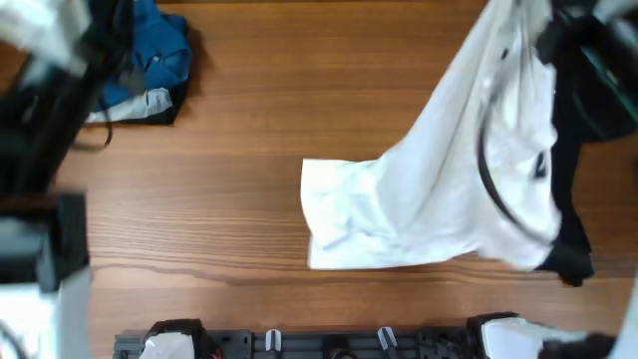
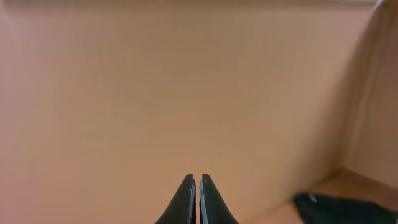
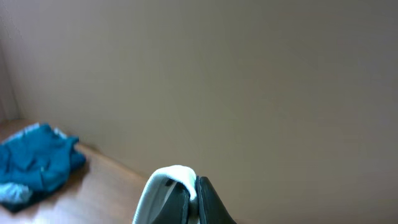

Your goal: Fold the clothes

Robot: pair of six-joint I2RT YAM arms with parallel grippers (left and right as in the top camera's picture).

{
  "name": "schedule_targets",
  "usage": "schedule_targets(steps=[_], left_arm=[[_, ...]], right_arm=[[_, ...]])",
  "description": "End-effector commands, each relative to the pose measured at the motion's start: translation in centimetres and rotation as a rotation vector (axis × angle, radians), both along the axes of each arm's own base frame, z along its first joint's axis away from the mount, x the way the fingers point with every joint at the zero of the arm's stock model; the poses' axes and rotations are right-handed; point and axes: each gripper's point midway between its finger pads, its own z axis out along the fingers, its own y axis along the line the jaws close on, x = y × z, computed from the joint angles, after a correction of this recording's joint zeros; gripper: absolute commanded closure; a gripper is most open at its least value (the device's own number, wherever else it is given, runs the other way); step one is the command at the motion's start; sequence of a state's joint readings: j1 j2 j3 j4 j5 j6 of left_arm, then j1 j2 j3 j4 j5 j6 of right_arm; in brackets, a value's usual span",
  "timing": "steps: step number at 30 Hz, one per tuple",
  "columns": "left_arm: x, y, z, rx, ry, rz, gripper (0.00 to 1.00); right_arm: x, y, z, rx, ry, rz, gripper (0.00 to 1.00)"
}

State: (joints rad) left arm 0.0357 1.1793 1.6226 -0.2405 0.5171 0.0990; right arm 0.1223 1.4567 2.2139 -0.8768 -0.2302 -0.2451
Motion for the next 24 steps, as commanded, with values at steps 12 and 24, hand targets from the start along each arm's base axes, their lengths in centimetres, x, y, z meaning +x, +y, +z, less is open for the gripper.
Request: schedule_targets(steps=[12, 24], left_arm=[[9.1, -1.0, -10.9, -0.03, 0.345, -0.092, 0.96], [9.8, -0.5, -15.2, -0.009, 0.494, -0.062, 0.96]], right_arm=[[11.0, 2.4, -11.5, 0.007, 0.289, 0.068, 0.96], [15.2, -3.3, -12.1, 0.077, 0.261, -0.178, 0.96]])
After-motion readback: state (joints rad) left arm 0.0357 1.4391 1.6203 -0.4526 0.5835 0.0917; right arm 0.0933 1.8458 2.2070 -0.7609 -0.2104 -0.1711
